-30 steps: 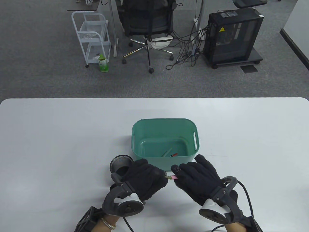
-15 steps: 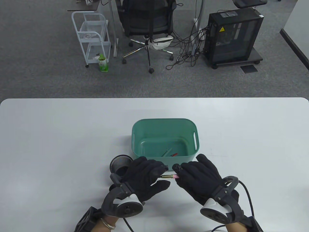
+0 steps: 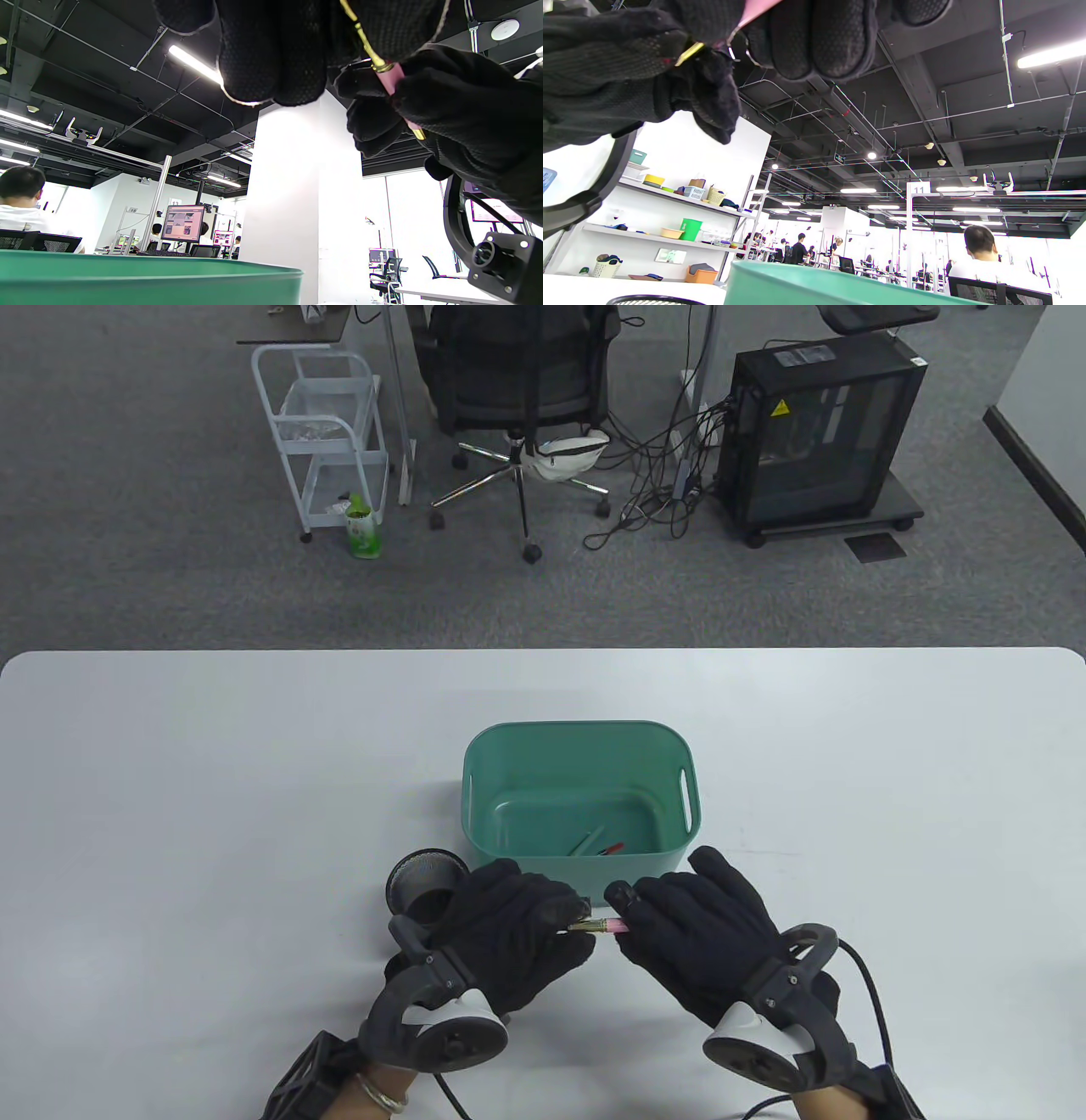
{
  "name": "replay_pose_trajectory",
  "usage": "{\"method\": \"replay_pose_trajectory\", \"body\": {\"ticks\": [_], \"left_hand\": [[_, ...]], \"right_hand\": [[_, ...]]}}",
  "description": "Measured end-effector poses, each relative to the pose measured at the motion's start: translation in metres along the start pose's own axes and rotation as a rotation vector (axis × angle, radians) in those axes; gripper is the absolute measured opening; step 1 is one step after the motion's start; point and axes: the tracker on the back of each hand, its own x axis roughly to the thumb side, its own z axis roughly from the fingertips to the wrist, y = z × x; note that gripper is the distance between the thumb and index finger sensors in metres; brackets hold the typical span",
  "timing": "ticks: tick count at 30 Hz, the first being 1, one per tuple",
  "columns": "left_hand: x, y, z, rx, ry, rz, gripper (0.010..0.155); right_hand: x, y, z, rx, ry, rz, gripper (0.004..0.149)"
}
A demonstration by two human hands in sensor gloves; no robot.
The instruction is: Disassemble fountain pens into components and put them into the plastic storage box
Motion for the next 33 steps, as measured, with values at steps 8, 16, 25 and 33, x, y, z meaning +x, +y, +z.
{"method": "replay_pose_trajectory", "body": {"ticks": [8,16,25,33], "left_hand": [[-0.0008,-0.0003,-0.0002,0.002,0.002,0.010,0.047],[-0.0020,-0.0006,-0.0005,0.005,0.003,0.020,0.050],[-0.0033,-0.0009,-0.0003,0.002,0.009,0.022,0.053],[-0.0047,-0.0008,0.0000,-0.008,0.016,0.027,0.058]], "right_hand": [[0.0004,0.0002,0.0000,0.000,-0.001,0.000,0.045],[0.0010,0.0003,0.0000,0.001,-0.003,-0.003,0.045],[0.0011,0.0002,0.0000,0.002,-0.003,-0.001,0.045],[-0.0006,0.0007,0.0000,0.004,0.004,-0.001,0.045]]}}
